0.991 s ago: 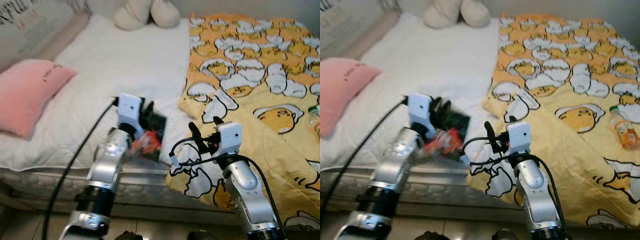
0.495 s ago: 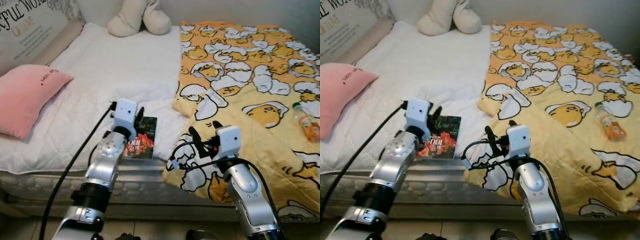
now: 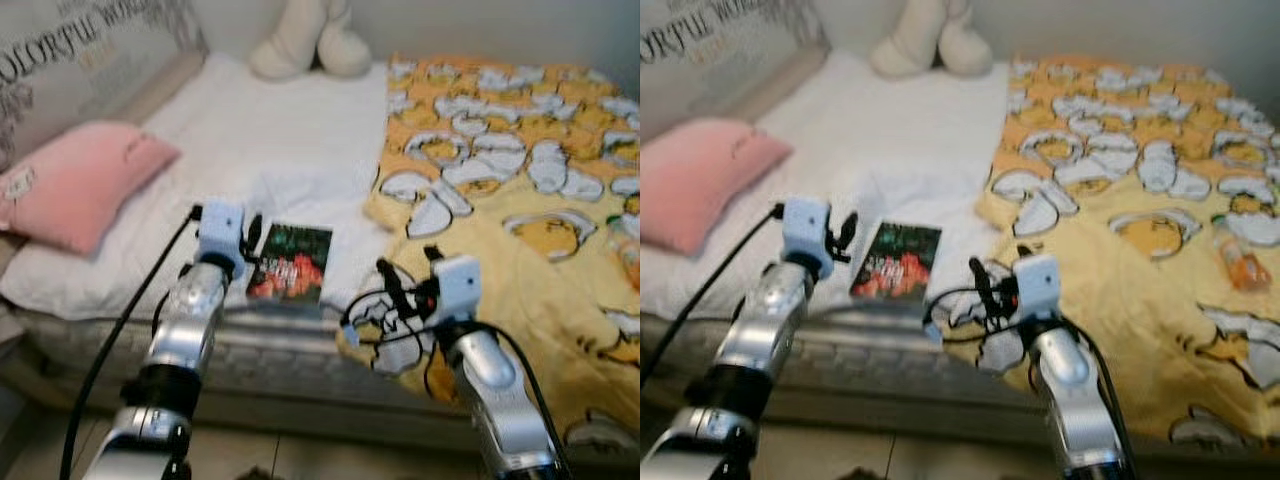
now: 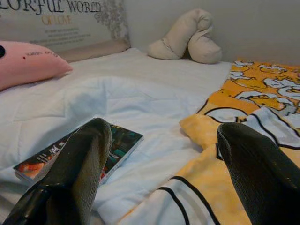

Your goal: Clean up the room

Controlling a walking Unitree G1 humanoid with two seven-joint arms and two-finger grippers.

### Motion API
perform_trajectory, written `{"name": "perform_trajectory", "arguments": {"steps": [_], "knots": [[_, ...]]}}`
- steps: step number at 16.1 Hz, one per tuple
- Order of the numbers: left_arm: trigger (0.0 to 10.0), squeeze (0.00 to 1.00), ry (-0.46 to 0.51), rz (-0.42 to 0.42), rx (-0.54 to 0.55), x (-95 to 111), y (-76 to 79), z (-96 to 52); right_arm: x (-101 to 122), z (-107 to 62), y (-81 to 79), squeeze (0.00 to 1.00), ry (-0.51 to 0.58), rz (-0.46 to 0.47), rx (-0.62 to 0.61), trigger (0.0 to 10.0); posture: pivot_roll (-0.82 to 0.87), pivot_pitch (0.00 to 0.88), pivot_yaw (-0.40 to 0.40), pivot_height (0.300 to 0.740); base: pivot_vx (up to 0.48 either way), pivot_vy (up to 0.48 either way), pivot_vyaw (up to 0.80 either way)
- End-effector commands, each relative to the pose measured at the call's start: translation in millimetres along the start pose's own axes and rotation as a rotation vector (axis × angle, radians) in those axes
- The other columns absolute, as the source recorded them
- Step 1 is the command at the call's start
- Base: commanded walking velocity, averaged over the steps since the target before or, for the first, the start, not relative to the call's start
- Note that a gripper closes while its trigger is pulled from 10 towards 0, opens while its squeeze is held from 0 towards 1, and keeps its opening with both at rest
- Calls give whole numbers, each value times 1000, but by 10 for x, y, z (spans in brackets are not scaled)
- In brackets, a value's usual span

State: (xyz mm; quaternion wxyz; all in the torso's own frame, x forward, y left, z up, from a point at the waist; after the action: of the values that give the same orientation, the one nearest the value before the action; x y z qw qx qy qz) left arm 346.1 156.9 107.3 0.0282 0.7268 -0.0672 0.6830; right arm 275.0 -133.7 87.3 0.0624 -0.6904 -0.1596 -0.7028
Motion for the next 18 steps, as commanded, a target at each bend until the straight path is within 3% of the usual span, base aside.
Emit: {"name": "perform_trajectory", "arguments": {"steps": [1,5,9,15,17,18], "knots": [[10000,0,10,-2,8,6,4,-20,29,27,18,24,10,-14,5,10000,-123,0,42,740,0,461,0],[10000,0,45,70,-54,48,104,-21,28,53,-22,20,11,-13,16,10000,-114,0,42,740,239,308,0],[10000,0,47,73,-58,72,88,-15,6,65,-7,27,-1,-19,14,10000,-112,0,44,740,478,0,-697],[10000,0,49,77,-84,65,168,-26,-8,79,-16,27,-9,-33,17,10000,-113,6,42,740,480,0,0],[10000,0,54,58,-80,70,178,-35,-99,123,-56,12,-81,41,47,10000,-109,5,41,740,476,0,0],[10000,0,57,20,-54,74,141,-41,-158,173,-109,12,-146,129,88,10000,-102,1,38,740,0,0,0]]}}
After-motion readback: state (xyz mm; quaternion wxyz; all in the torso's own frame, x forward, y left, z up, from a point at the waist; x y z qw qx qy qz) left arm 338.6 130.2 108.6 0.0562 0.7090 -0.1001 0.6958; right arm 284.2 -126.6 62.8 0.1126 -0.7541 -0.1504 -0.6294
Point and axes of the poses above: a point about 5 cm out from each wrist's last joint towards the gripper, its own z axis pointing out of the wrist towards the gripper, its own x axis along the axis of the wrist's last joint, y = z × x, the point moved 1 cm from there along z, pointing out of the wrist towards the gripper, and after that the axes turned 5 degrees about -z, right-handed, at the moved point
